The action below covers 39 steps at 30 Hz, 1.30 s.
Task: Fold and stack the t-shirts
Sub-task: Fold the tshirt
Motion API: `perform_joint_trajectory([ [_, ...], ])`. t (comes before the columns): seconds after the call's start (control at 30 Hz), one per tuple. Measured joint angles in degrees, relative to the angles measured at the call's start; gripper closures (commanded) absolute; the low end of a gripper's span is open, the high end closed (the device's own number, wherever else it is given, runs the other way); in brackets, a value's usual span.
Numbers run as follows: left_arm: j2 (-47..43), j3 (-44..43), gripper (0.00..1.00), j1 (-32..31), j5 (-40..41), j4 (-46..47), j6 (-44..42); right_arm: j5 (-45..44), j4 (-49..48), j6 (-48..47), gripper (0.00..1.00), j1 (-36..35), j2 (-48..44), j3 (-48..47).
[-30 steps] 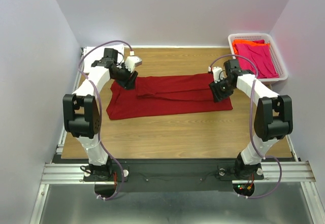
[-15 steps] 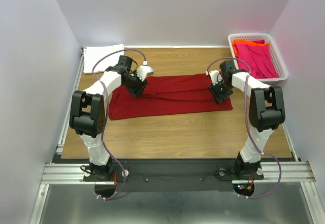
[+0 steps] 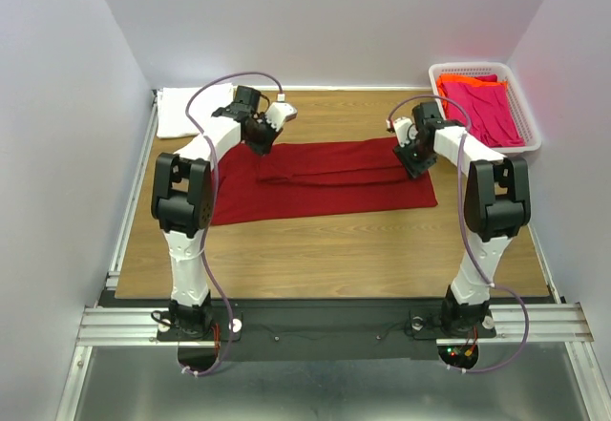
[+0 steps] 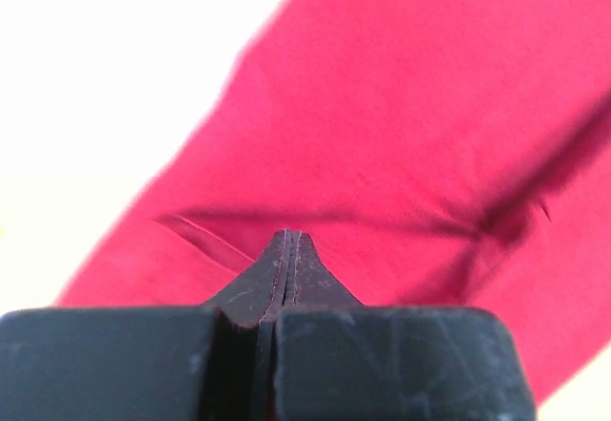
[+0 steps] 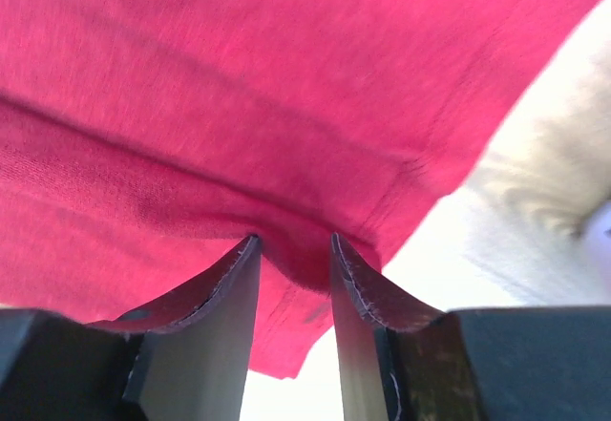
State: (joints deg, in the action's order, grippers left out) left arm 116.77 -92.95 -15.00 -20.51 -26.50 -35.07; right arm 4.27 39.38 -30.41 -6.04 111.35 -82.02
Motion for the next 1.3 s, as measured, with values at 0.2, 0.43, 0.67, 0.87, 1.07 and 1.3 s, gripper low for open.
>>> perform_joint_trajectory([
  [0.2, 3.56, -4.50, 0.73, 0.11, 1.79, 2.16, 2.93, -1.55, -1.05, 0.46, 0.60, 0.00, 2.60, -3.82],
  [0.43, 1.62, -1.36, 0.42, 0.66, -1.92, 2.64, 3.39, -2.56, -1.38, 0.98, 0.60, 0.00, 4.76, -7.91],
  [0.67, -5.79, 3.13, 0.42, 0.87, -4.79, -2.27, -1.18, -2.25, -2.08, 2.45, 0.60, 0.00, 5.53, -9.22],
  [0.87, -8.81, 7.61, 0.42, 0.85, -3.21, -4.68, -5.53, -1.03, -2.12, 3.93, 0.59, 0.00, 3.74, -7.63],
  [1.07, -6.67, 9.09, 0.49, 0.68, -0.28, -6.78, -8.13, -0.83, -2.10, 4.46, 0.59, 0.00, 1.90, -6.91],
  [1.3, -4.31, 8.28, 1.00, -0.31, 1.53, -7.41, -9.14, -0.81, -2.08, 4.72, 0.60, 0.00, 1.90, -6.91],
])
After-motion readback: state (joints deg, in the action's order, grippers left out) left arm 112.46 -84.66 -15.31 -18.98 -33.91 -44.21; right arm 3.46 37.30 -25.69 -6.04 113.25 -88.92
